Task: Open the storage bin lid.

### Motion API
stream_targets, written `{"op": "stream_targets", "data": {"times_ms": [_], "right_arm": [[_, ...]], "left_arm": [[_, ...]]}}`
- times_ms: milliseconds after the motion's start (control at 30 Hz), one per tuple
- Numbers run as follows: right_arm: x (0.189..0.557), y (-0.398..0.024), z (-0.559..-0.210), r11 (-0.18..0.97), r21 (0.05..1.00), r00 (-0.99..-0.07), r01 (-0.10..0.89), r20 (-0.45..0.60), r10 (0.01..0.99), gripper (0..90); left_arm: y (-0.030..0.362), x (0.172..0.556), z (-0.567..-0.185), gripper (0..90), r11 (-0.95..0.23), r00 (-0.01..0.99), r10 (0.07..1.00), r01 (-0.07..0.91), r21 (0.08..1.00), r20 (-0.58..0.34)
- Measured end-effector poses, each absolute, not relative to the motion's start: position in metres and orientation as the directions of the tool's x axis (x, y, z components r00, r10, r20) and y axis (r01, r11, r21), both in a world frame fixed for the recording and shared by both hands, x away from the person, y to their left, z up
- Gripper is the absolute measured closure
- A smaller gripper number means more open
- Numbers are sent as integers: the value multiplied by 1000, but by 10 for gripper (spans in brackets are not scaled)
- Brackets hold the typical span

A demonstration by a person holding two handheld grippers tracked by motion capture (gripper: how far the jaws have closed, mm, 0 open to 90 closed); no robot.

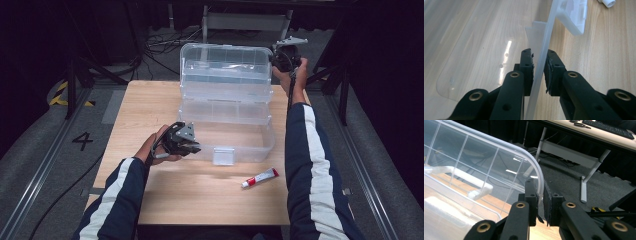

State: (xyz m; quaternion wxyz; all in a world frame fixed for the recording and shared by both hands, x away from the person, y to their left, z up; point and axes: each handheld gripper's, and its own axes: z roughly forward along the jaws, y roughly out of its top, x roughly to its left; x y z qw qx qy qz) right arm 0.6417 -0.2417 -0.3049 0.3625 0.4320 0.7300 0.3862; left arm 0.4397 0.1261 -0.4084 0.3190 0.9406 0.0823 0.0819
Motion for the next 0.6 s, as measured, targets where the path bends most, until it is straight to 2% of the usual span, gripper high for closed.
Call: {"op": "stream_targets", "data": {"times_ms": [600], "right_arm": [[647, -241, -308, 340, 864, -362, 372, -202, 910, 809]], "left_arm": [[127, 440, -409, 788, -779, 971, 208, 94, 620, 114]]}}
